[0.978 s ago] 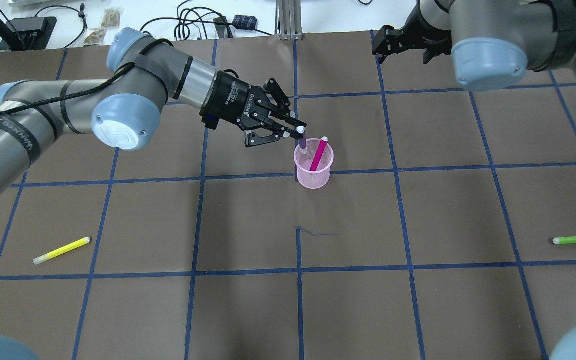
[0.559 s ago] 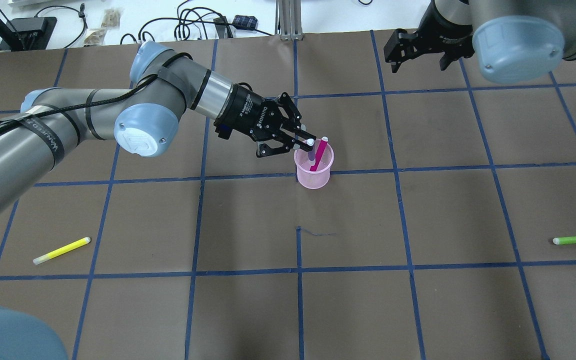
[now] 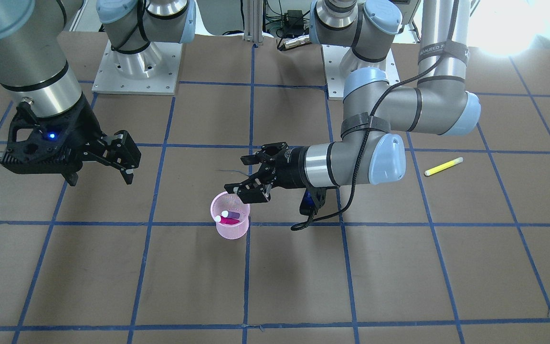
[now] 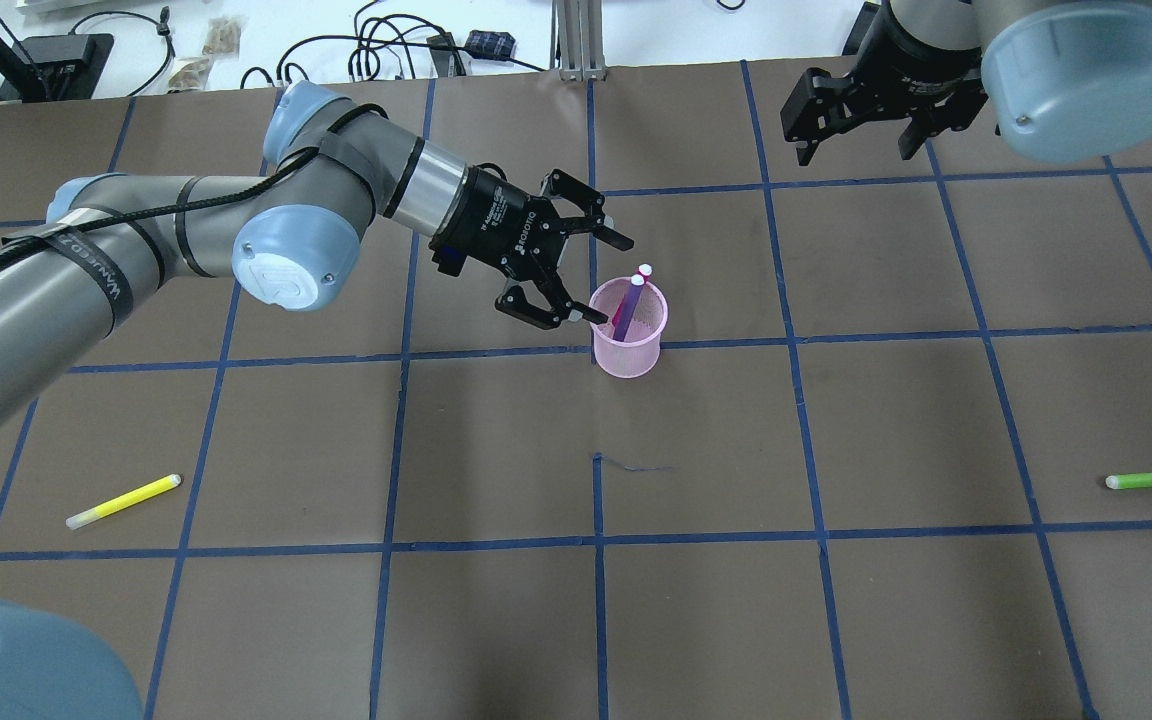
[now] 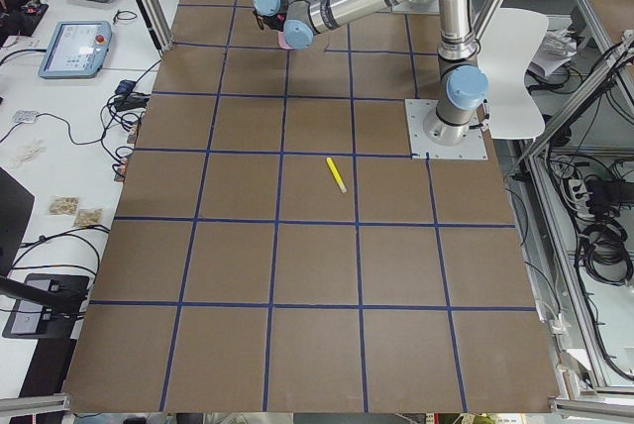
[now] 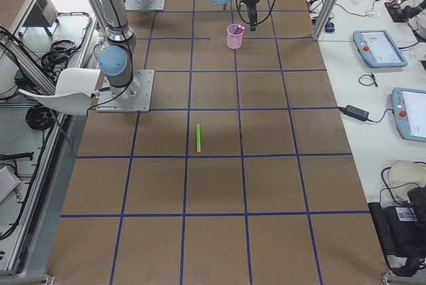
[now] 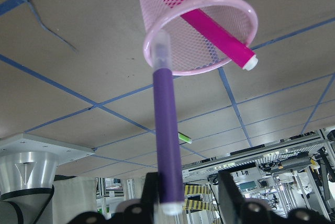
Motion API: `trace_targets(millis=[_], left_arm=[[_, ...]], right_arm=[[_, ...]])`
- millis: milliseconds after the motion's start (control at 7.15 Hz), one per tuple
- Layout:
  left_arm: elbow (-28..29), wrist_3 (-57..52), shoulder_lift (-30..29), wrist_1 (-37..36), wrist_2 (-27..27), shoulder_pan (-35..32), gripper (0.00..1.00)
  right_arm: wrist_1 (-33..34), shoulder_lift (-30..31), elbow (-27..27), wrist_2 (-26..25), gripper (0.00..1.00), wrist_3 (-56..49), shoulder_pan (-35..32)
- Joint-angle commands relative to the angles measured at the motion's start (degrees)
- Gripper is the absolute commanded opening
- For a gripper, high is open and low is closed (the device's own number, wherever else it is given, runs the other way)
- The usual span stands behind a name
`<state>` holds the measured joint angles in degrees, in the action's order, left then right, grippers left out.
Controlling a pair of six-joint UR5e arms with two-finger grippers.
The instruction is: Insert purple and pink pens into pink cup
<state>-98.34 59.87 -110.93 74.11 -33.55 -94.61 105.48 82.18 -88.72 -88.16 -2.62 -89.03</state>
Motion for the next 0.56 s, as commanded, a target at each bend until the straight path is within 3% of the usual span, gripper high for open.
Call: trace_targets(millis=[0, 419], left_arm=[[1.5, -1.2, 2.7, 0.2, -1.2, 1.7, 1.00], [8.0, -11.8, 8.3, 1.3, -21.6, 2.4, 1.00]], right_arm=[[-0.3, 0.1, -0.1, -0.1, 1.00, 0.0, -0.1], [-3.2, 2.4, 0.1, -0.2, 1.00, 0.2, -0.3]])
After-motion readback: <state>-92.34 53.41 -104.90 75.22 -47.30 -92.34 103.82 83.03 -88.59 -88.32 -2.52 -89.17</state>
